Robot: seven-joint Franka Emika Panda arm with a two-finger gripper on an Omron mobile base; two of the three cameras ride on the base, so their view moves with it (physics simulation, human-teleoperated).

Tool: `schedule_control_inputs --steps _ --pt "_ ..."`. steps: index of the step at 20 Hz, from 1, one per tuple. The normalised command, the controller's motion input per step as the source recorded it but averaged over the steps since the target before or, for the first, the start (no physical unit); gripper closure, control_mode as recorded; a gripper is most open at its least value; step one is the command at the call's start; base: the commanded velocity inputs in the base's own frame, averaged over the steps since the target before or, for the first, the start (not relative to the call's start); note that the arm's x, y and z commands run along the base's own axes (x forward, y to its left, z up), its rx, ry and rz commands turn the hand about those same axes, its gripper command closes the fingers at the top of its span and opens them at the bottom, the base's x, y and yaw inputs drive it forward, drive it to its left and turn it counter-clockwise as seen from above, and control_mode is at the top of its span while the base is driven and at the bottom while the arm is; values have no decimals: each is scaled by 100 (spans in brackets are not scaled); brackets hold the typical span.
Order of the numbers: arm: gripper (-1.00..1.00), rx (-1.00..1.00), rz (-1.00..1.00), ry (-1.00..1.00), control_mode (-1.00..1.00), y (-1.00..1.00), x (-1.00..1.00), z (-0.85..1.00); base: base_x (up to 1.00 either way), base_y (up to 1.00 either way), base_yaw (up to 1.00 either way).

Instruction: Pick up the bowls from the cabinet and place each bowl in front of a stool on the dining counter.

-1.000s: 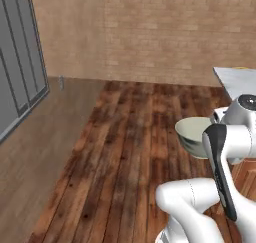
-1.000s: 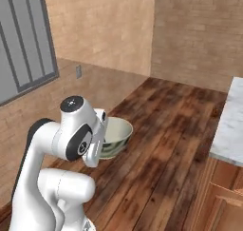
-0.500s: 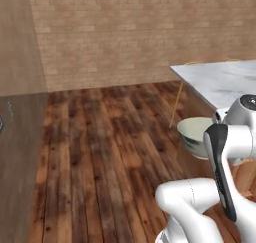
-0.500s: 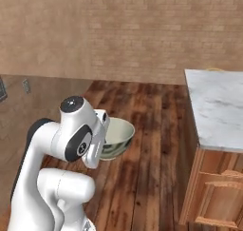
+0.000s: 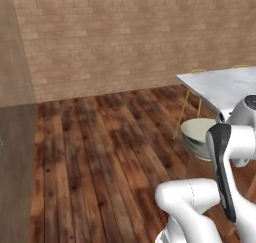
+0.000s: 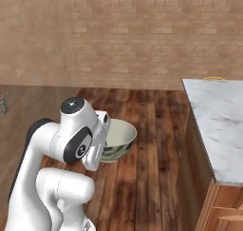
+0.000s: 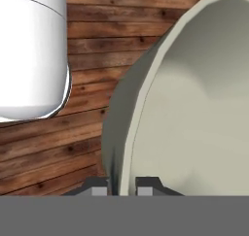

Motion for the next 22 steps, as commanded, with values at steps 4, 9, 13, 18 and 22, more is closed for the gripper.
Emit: schedule_control_inputs --steps 4,9,13,18,22 --pt "100 0 0 0 100 0 0 0 100 4 -9" --pt "100 0 0 0 100 0 0 0 100 32 -9" --pt "100 0 0 0 100 0 0 0 100 43 -14" --pt "100 0 0 0 100 0 0 0 100 52 -17" --pt "100 0 0 0 100 0 0 0 100 73 -23"
